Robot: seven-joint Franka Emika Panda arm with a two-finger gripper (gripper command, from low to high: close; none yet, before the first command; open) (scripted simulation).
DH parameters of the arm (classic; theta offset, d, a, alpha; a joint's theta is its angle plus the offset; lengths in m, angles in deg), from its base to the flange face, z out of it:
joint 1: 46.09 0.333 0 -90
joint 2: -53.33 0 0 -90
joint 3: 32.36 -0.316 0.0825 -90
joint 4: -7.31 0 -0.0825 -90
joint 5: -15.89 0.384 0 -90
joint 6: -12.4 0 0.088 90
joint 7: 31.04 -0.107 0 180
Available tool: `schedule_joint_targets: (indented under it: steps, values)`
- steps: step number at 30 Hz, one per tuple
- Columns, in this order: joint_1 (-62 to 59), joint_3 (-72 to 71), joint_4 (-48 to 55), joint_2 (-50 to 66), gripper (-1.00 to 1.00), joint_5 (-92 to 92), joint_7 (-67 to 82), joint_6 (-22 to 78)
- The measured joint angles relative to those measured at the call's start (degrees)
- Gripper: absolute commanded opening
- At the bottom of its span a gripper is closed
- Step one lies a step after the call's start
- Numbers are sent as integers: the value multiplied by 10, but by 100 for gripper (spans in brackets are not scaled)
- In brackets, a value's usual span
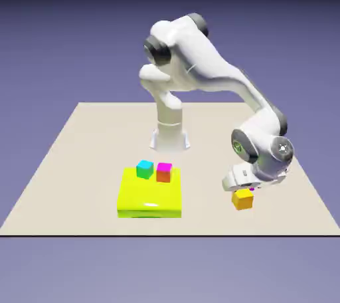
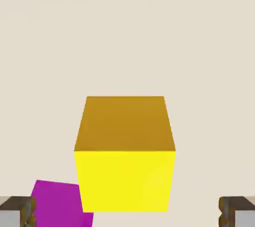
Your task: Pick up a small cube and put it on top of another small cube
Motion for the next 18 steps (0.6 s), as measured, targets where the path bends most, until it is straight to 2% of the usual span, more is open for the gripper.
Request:
schedule_joint_targets:
  steps: [2, 3, 5, 9, 18]
  values:
    - [7, 16, -28, 25, 0, -18, -9, -50]
    - [9, 19, -33, 30, -100, -21, -11, -60]
    - [9, 19, -33, 30, -100, -20, -10, -60]
    - [-6, 3, 4, -25, -100, 20, 5, 24]
    - [-49, 159, -137, -212, -100, 167, 7, 19]
